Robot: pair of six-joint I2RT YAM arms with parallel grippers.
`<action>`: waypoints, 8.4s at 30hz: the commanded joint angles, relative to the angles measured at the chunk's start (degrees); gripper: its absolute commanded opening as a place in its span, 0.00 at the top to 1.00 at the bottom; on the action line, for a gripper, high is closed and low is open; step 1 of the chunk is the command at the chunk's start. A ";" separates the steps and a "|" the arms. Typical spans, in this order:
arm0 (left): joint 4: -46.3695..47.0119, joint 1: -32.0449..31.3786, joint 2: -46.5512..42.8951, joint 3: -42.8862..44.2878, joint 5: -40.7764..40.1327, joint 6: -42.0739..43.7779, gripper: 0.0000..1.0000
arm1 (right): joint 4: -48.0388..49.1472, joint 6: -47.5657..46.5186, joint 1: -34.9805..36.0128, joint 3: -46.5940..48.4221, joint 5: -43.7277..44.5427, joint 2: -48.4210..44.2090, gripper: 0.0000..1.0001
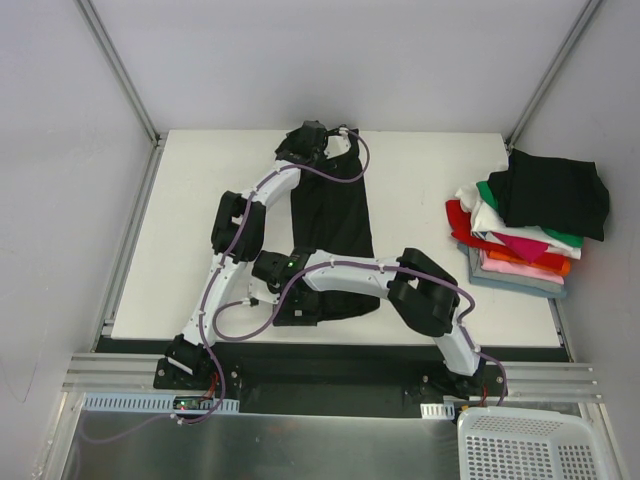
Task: Fold and stack the t-shirts
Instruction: Fold the tshirt
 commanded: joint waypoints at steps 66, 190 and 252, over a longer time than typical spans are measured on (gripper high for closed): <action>12.02 2.34 -47.81 -56.04 -6.84 -10.82 0.01 | 5.52 -1.14 6.02 -22.62 19.54 -22.80 0.02; 14.21 -0.30 -48.25 -60.34 -6.67 -11.88 0.01 | 13.96 -4.82 -4.87 -28.95 3.01 -13.04 0.20; 14.30 -0.21 -49.48 -61.05 -6.93 -11.61 0.01 | 6.75 -9.92 -12.34 -21.92 -0.94 -3.64 0.87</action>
